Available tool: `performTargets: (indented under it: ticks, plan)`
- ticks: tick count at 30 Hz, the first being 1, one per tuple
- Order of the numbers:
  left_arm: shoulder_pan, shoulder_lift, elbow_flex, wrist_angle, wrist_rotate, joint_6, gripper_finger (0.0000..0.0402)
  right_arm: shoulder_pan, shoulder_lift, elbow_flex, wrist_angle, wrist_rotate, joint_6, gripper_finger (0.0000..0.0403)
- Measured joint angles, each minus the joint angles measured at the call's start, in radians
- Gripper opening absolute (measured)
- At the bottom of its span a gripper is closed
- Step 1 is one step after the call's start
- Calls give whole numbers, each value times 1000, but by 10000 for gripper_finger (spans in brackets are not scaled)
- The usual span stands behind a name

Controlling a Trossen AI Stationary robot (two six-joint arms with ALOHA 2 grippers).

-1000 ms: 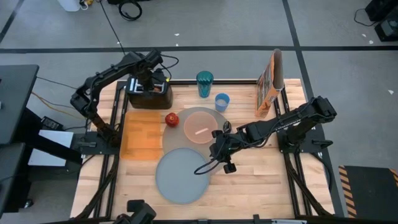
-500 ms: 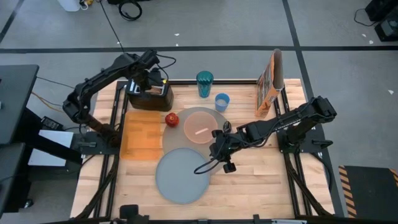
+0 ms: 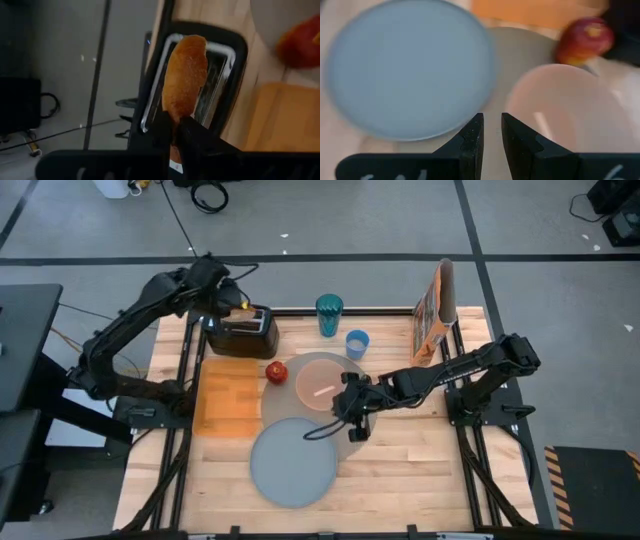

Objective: Arrange a breakfast setting
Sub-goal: Put the bagel on the blue plate on the gray placemat

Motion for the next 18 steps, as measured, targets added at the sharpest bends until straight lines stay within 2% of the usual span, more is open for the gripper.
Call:
performTargets:
  ticks: [4,13,18]
  plan:
    - [-40,-69,0,6,38,-74,24,-23,0,0,4,38,1,75]
    - [-189,-171,0,33,300,-302,24,-53,0,0,35,35,9,75]
    - [-325,-179,0,35,339,-413,24,-55,0,0,35,35,30,75]
